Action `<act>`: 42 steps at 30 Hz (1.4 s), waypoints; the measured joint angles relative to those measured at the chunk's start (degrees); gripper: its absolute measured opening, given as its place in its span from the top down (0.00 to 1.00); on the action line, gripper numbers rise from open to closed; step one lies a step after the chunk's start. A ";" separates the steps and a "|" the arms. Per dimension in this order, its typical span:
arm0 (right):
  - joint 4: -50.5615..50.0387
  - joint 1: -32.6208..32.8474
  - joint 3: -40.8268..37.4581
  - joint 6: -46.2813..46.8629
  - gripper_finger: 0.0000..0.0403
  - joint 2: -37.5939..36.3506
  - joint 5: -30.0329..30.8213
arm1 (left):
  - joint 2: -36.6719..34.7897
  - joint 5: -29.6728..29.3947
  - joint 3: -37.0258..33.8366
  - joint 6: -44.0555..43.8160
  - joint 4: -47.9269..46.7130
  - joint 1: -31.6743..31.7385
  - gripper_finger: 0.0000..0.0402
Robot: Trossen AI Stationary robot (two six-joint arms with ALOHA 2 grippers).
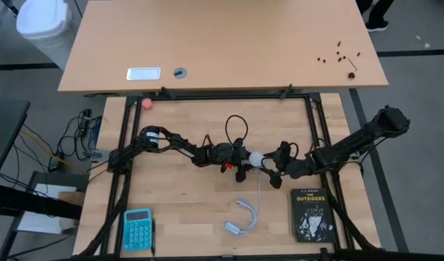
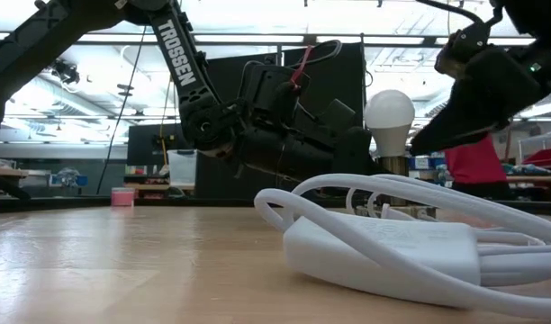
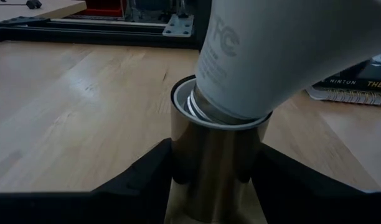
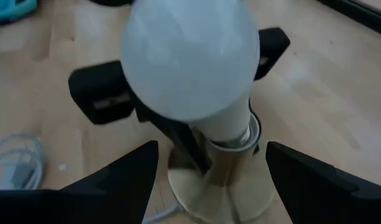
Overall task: Screw lightbulb
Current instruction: Insert the white lightbulb into the silver lamp
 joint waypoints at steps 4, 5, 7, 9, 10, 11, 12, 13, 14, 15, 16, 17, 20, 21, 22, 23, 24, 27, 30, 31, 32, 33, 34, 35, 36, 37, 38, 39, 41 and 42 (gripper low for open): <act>2.29 0.09 0.02 -0.16 0.23 0.65 2.21 | 0.00 -0.07 0.00 -0.12 0.00 0.00 0.49; 2.20 0.17 0.02 -0.30 0.23 0.84 2.80 | 0.00 -0.07 0.00 -0.20 -0.01 0.00 0.49; 2.12 0.48 0.03 -1.50 0.23 1.07 3.57 | 0.00 -0.07 0.00 -0.25 -0.04 0.00 0.49; 0.91 0.72 0.68 -1.94 0.23 1.07 5.09 | 0.00 -0.09 0.02 -0.25 -0.22 0.00 0.49; -0.27 0.72 1.47 -2.10 0.23 1.07 5.62 | 0.00 -0.09 0.02 -0.25 -0.26 0.00 0.49; -1.64 0.55 2.48 -2.34 0.23 1.07 5.97 | 0.00 -0.09 0.02 -0.27 -0.25 0.00 0.49; -3.34 0.27 3.68 -2.74 0.23 1.07 6.08 | 0.00 -0.09 0.02 -0.27 -0.26 0.00 0.49; -5.27 0.00 4.92 -3.01 0.23 1.07 6.09 | 0.00 -0.10 0.02 -0.27 -0.26 0.00 0.49; -7.41 -0.18 6.11 -3.20 0.23 1.07 6.11 | 0.00 -0.11 0.02 -0.27 -0.26 0.00 0.49; -9.69 -0.30 7.20 -3.49 0.23 1.07 6.11 | 0.00 -0.11 0.02 -0.27 -0.26 0.00 0.49; -12.18 -0.44 8.22 -3.80 0.23 1.07 6.02 | 0.00 -0.11 0.02 -0.27 -0.26 0.00 0.49; -14.39 -0.46 9.09 -3.93 0.23 1.07 5.66 | 0.00 -0.11 0.02 -0.27 -0.26 0.00 0.49; -18.53 -0.46 10.62 -2.87 0.23 1.07 3.20 | 0.00 -0.15 0.02 -0.27 -0.26 0.00 0.49; -19.26 -0.44 10.77 -2.34 0.23 1.07 2.47 | 0.00 -0.16 0.02 -0.27 -0.26 0.00 0.49; -19.96 -0.42 11.00 -1.91 0.23 1.07 1.59 | 0.00 -0.16 0.02 -0.27 -0.26 0.00 0.49; -20.42 -0.38 11.35 -1.76 0.23 1.07 0.99 | 0.00 -0.18 0.02 -0.30 -0.26 0.00 0.49; -20.92 -0.31 11.90 -1.72 0.23 1.08 0.52 | 0.00 -0.20 0.02 -0.38 -0.26 0.00 0.49; -25.50 0.30 14.95 -1.71 0.23 1.79 0.36 | 0.02 -0.24 0.02 -0.56 -0.26 0.00 0.49; -28.67 0.32 18.52 -3.06 0.23 2.98 -0.41 | 0.02 -0.29 0.01 -0.65 -0.26 0.00 0.49; -29.38 0.18 19.61 -3.55 0.23 3.47 -1.32 | 0.02 -0.27 0.00 -0.65 -0.26 0.00 0.49; -30.03 -0.07 20.74 -4.20 0.22 4.25 -2.25 | 0.02 -0.27 0.00 -0.67 -0.26 0.00 0.49; -30.72 -0.23 21.91 -4.84 0.21 5.19 -3.12 | 0.02 -0.28 0.00 -0.67 -0.25 0.00 0.49; -32.16 -0.39 23.22 -5.49 0.21 6.35 -3.29 | 0.02 -0.29 -0.02 -0.65 -0.22 0.00 0.49; -34.34 -0.59 24.85 -5.94 0.20 7.63 -3.62 | 0.02 -0.29 0.00 -0.67 -0.25 0.00 0.49; -37.13 -0.87 26.66 -6.02 0.19 8.98 -4.08 | 0.02 -0.28 0.00 -0.67 -0.26 0.00 0.49; -40.32 -1.28 28.53 -6.05 0.18 10.48 -4.57 | 0.02 -0.27 0.00 -0.67 -0.33 0.00 0.49; -43.28 -1.78 30.40 -6.12 0.18 12.05 -5.11 | 0.02 -0.27 0.00 -0.67 -0.39 0.00 0.49; -45.74 -2.25 32.14 -6.18 0.17 13.52 -5.70 | 0.02 -0.27 0.00 -0.67 -0.39 0.00 0.49; -49.69 -3.56 35.38 -6.41 0.16 16.23 -6.78 | 0.02 -0.26 0.00 -0.68 -0.39 0.00 0.49; -51.33 -4.23 36.93 -6.70 0.16 17.45 -7.36 | 0.02 -0.24 0.00 -0.69 -0.39 0.00 0.49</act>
